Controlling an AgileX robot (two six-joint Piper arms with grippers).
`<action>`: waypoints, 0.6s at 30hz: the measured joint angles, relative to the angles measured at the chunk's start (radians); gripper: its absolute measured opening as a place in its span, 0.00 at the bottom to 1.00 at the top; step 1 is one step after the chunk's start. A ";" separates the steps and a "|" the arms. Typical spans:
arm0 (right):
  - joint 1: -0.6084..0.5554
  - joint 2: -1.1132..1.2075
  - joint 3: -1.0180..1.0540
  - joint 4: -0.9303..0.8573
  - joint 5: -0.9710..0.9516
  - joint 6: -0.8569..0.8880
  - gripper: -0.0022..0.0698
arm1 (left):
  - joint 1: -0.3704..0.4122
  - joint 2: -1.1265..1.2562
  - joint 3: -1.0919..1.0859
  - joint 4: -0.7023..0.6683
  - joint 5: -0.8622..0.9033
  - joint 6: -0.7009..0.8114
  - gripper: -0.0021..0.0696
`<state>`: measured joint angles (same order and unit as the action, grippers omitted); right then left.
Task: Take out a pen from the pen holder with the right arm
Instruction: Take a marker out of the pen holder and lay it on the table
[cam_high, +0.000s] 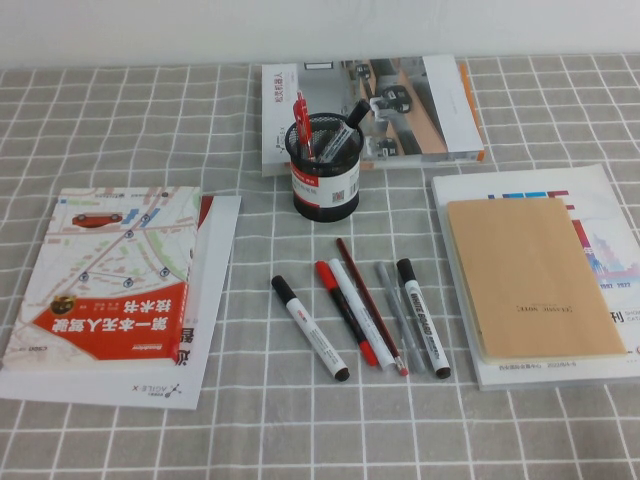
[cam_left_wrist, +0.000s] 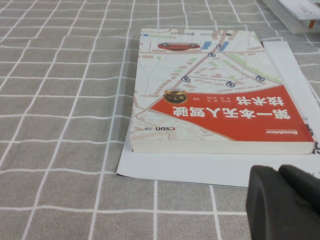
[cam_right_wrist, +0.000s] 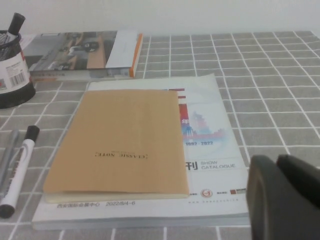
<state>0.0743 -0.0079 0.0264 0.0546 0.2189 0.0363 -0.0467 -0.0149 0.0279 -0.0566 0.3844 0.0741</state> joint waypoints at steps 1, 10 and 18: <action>0.000 0.000 0.000 0.000 0.004 -0.002 0.01 | 0.000 0.000 0.000 0.000 0.000 0.000 0.02; 0.000 0.000 0.000 0.015 0.095 -0.066 0.01 | 0.000 0.000 0.000 0.000 0.000 0.000 0.02; 0.000 0.000 0.000 0.048 0.152 -0.132 0.01 | 0.000 0.000 0.000 0.000 0.000 0.000 0.02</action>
<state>0.0743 -0.0079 0.0264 0.1021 0.3706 -0.0955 -0.0467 -0.0149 0.0279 -0.0566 0.3844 0.0741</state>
